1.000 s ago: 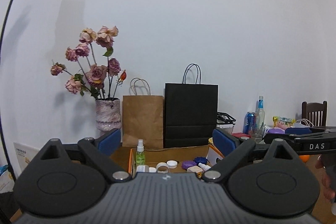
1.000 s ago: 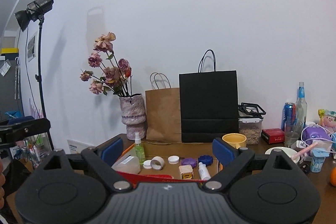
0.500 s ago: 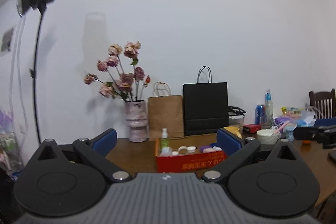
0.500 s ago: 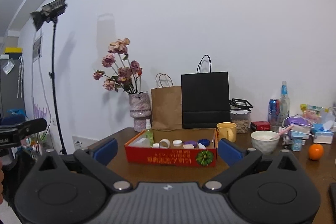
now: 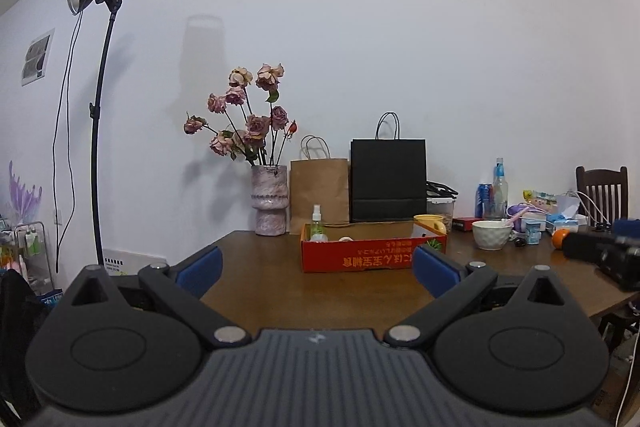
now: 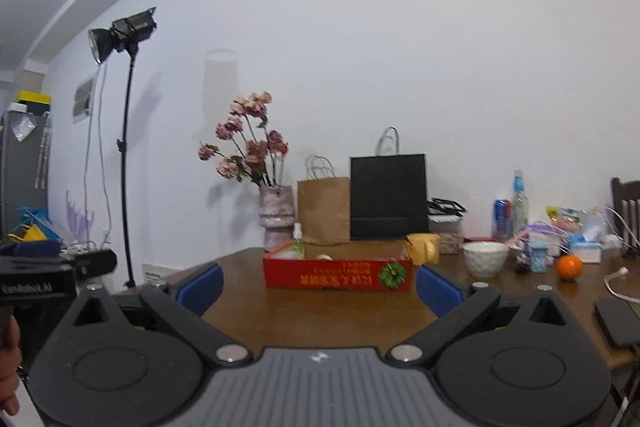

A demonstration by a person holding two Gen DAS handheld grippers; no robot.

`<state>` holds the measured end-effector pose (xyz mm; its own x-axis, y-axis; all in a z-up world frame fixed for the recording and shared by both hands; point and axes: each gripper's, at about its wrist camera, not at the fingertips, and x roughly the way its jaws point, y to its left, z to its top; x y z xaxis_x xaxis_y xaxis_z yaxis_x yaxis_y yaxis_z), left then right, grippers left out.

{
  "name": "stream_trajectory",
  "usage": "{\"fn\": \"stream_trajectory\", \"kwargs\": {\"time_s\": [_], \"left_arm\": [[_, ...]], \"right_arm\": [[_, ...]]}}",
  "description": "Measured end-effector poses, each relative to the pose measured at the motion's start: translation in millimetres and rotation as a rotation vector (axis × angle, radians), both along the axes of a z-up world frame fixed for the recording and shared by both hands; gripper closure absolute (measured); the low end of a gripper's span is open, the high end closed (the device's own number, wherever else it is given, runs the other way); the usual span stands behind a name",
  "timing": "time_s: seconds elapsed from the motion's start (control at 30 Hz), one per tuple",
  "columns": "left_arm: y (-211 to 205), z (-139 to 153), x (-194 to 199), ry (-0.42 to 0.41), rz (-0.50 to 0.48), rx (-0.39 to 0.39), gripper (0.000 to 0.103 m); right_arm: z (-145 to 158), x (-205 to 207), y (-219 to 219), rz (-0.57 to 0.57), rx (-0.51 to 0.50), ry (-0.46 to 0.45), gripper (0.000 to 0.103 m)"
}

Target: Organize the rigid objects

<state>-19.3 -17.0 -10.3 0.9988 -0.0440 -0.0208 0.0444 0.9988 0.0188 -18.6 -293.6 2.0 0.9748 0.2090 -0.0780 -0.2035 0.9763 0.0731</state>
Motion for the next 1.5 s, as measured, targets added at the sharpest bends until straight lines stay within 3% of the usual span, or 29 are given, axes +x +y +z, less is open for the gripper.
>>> {"fn": "stream_trajectory", "kwargs": {"time_s": [0.33,1.5], "left_arm": [[0,2,2,0.055,-0.025,-0.022,0.000],[-5,-1,-3,0.044,-0.031,-0.008,0.000]], "right_arm": [[-2,0,-3,0.000,0.021,0.041,0.000],[-2,11,-7,0.009,0.028,0.058,0.000]]}}
